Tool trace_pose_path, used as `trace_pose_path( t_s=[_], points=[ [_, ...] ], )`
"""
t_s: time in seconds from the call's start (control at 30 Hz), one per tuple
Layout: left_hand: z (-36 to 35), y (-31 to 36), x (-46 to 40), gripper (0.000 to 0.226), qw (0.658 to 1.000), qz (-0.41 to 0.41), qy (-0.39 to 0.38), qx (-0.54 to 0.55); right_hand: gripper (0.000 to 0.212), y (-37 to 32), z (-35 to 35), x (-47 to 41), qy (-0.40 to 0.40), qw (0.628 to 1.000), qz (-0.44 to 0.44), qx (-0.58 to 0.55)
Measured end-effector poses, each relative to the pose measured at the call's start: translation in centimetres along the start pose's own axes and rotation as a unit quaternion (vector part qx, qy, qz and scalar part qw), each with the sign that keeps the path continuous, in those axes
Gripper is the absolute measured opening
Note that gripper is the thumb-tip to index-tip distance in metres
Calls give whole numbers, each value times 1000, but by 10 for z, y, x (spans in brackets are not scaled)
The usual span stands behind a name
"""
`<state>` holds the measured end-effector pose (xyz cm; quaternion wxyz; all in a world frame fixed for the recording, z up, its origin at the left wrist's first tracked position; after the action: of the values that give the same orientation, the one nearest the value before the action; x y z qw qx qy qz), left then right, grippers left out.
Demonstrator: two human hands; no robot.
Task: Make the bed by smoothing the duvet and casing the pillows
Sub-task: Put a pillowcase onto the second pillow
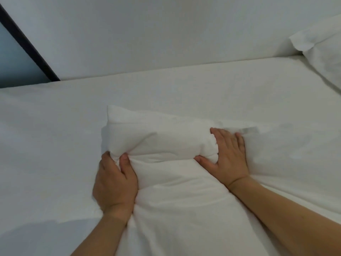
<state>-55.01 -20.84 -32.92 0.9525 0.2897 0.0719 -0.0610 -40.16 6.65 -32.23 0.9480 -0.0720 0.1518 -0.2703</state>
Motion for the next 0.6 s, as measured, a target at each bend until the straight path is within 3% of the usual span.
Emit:
trace_pose_path(
  t_s=[0.2, 0.23, 0.3, 0.37, 0.5, 0.6],
  points=[
    [-9, -4, 4, 42, 999, 29, 15, -22, 85, -9, 20, -5, -14, 1000, -6, -22],
    [-9, -6, 4, 41, 999, 38, 16, -26, 82, -15, 30, -13, -44, 999, 2, -29],
    [-9, -11, 5, 41, 998, 46, 20, -26, 78, -24, 48, -33, -187, 981, 3, -54],
    [-9, -13, 5, 42, 999, 47, 25, -12, 74, -28, 65, -53, -309, 951, 10, -11],
    [-9, -14, 3, 49, 999, 42, 27, -3, 55, -58, 82, -68, -263, 948, 140, 110],
    [-5, -12, 2, 47, 999, 41, 17, 1, 56, -63, 55, -46, -368, 925, 90, 26]
  ],
)
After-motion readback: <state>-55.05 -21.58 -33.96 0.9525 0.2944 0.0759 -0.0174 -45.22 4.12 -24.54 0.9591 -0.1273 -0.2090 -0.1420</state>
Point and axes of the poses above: each hand's wrist, its own x-axis away from the middle knuckle, its own z-axis out of the back of the hand, y = z × x, the point moved 7 cm from there along -x, towards the middle knuckle, and after that the axes turned 1 degree about y, right-handed, at the moved point
